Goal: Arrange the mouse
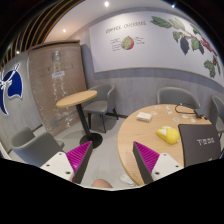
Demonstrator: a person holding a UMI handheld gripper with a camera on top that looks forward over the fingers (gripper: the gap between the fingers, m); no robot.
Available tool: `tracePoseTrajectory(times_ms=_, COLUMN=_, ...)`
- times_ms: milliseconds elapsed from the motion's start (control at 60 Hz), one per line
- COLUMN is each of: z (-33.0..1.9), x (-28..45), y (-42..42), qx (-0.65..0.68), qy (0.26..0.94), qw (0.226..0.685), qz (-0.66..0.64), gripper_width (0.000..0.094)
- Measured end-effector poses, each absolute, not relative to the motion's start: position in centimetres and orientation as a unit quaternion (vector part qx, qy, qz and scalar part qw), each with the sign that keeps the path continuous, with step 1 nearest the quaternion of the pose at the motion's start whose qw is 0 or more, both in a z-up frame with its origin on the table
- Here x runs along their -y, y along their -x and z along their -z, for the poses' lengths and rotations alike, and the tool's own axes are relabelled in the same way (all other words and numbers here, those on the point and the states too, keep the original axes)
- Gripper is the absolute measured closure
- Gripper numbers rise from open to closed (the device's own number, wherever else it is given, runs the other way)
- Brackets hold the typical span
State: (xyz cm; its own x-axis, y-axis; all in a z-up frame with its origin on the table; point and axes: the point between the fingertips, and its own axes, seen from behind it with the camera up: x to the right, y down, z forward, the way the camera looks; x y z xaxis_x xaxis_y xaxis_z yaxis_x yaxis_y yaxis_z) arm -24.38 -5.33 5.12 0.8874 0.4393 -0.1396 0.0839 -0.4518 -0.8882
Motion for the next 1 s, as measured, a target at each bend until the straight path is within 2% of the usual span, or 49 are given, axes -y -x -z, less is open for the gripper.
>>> tracePoseTrajectory(times_ms=283, z=-4.0, x=2.0, y=15.5, qx=0.161, qy=0.840, qw=0.512, qz=-0.083, gripper_width=0.0095)
tracePoseTrajectory(times_ms=500, z=-0.7, x=-3.3, y=6.9, qx=0.125, qy=0.868, qw=0.479, qz=-0.013, gripper_width=0.0101)
tracePoseTrajectory(times_ms=617, z=1.1, x=-5.8, y=5.8, qx=0.109, qy=0.880, qw=0.462, qz=-0.018, gripper_width=0.0102)
tracePoseTrajectory(times_ms=733, z=0.9, x=-8.6, y=5.7, qx=0.098, qy=0.880, qw=0.464, qz=-0.017, gripper_width=0.0105)
tracePoseTrajectory(times_ms=817, z=1.5, x=-10.1, y=5.9, qx=0.098, qy=0.891, qw=0.444, qz=-0.015, gripper_width=0.0124)
tracePoseTrajectory(times_ms=917, z=1.6, x=-12.0, y=6.0, qx=0.096, qy=0.896, qw=0.433, qz=-0.020, gripper_width=0.0189)
tracePoseTrajectory(times_ms=1000, z=1.7, x=-13.4, y=5.6, qx=0.085, qy=0.900, qw=0.428, qz=-0.014, gripper_width=0.0384)
